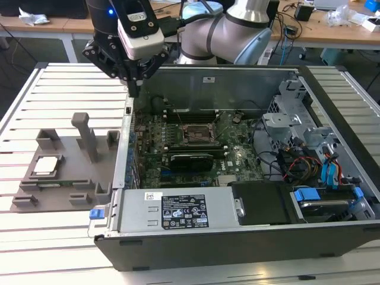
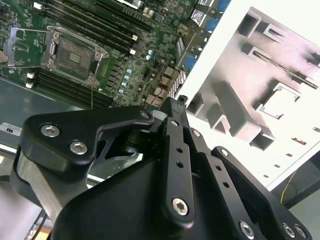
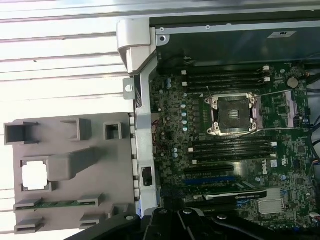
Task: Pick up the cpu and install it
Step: 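Reach for the cpu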
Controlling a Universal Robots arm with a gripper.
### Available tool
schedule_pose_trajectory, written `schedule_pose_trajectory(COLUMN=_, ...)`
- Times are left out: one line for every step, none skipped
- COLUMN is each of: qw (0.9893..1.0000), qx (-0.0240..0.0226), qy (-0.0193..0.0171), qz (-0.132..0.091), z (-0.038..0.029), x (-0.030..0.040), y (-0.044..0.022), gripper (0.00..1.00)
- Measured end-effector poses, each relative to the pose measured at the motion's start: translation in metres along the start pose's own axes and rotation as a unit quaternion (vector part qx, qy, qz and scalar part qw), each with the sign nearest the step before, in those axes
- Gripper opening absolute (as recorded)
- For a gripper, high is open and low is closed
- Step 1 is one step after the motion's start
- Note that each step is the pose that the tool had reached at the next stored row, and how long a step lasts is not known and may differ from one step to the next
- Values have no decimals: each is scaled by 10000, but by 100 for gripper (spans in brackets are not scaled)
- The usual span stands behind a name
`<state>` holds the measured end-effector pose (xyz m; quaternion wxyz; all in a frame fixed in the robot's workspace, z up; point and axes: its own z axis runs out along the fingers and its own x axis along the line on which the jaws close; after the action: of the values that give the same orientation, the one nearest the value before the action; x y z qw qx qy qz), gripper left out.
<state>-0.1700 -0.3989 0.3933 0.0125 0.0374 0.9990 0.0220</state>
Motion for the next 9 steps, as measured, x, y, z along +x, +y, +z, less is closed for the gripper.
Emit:
schedule_pose_trajectory(qw=10000, qx=0, qy=0, qz=0, z=0, x=16, y=-1, gripper=11)
schedule_pose_trajectory(qw=10000, qx=0, qy=0, qz=0, z=-1, x=35, y=-2, gripper=11)
schedule_pose_trajectory(qw=10000, qx=0, qy=0, qz=0, z=-1, x=57, y=-4, gripper=11)
schedule_pose_trajectory(qw=10000, qx=-1, qy=-1, qz=0, z=-1, x=70, y=-5, gripper=11)
schedule_pose_trajectory(qw=10000, qx=0, qy=0, qz=0, z=-2, x=87, y=-6, gripper=11)
schedule_pose_trajectory(qw=10000, qx=0, qy=0, qz=0, z=-2, x=109, y=-8, gripper=11)
schedule_pose_trajectory(qw=10000, qx=0, qy=0, qz=0, z=-3, x=127, y=-9, gripper=11)
schedule_pose_trajectory(qw=10000, qx=0, qy=0, qz=0, z=-3, x=142, y=-11, gripper=11)
schedule_pose_trajectory(qw=10000, qx=0, qy=0, qz=0, z=-4, x=154, y=-11, gripper=11)
